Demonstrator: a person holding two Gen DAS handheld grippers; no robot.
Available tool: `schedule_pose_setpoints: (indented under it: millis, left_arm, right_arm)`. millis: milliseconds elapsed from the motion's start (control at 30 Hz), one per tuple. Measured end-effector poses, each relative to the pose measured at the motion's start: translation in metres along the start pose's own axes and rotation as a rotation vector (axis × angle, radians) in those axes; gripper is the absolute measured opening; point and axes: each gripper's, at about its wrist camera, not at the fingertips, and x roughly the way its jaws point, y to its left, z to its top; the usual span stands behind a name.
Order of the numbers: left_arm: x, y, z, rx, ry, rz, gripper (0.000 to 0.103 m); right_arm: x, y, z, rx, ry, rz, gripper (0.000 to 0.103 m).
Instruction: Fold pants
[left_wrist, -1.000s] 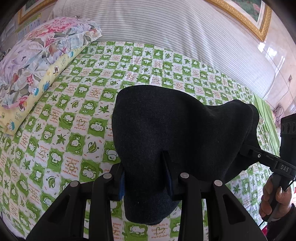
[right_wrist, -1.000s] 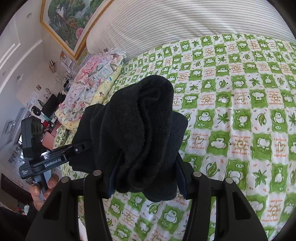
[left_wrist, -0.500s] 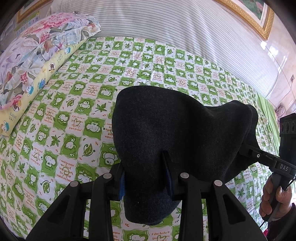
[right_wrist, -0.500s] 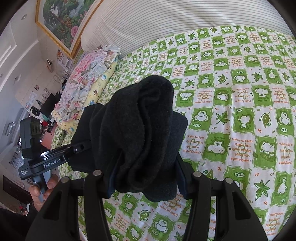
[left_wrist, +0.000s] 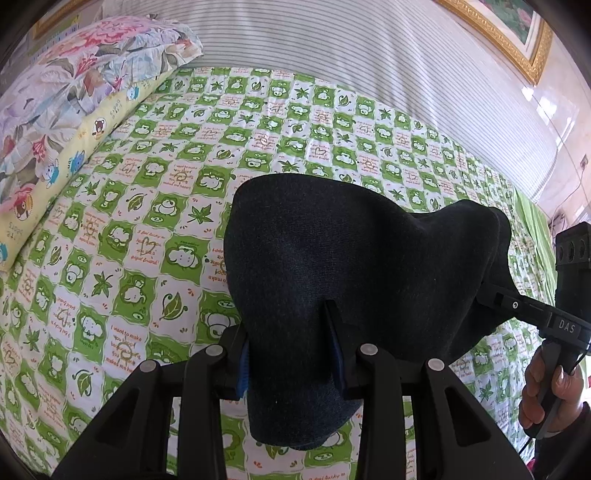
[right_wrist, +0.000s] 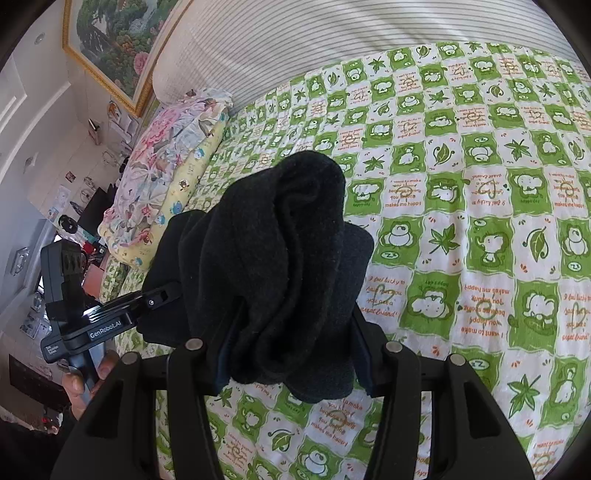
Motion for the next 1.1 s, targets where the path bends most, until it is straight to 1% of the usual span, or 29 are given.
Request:
schedule_pose_setpoints:
  millis: [133,233,300,367,467,567,633,700,900,967,1100]
  left_arm:
    - [0.005,0.002,0.000,0.003,0.007,-0.004,0.037]
    - [0.009,0.005,-0.003,0.007,0.015,-0.005,0.045]
    - [0.009,0.007,-0.005,0.006,0.012,-0.005,0.057]
    - [0.008,0.007,-0.008,0.020,-0.003,0.018,0.064]
    - [0.008,0.007,-0.010,0.034,-0.005,0.016,0.065]
    - [0.012,0.010,-0.011,0.030,0.003,0.012,0.071]
    - [0.015,0.014,-0.010,0.015,0.009,-0.005,0.074]
    - [0.017,0.018,-0.010,0.002,0.012,-0.017,0.079]
    - [0.013,0.024,-0.012,-0.032,0.004,-0.043,0.080]
    - [0.008,0.022,-0.013,-0.026,-0.009,-0.024,0.079]
    - [-0.005,0.011,-0.017,0.016,-0.038,0.041,0.079]
  right_arm:
    - [0.005,-0.004,0.005,0.007,0.005,-0.001,0.055]
    - [0.011,-0.009,0.005,0.024,0.031,-0.019,0.059]
    - [0.014,-0.014,0.003,0.028,0.041,-0.048,0.061]
    - [0.015,-0.017,0.001,0.026,0.041,-0.065,0.062]
    - [0.014,-0.021,-0.002,0.016,0.036,-0.084,0.064]
    - [0.016,-0.026,-0.001,0.015,0.035,-0.089,0.069]
    - [0.019,-0.030,-0.002,0.013,0.036,-0.102,0.075]
    - [0.023,-0.035,-0.004,0.024,0.035,-0.098,0.077]
    - [0.019,-0.032,-0.005,0.025,0.021,-0.089,0.078]
    - [0.016,-0.029,-0.005,0.023,0.016,-0.088,0.079]
    - [0.004,-0.021,-0.006,0.022,-0.016,-0.064,0.079]
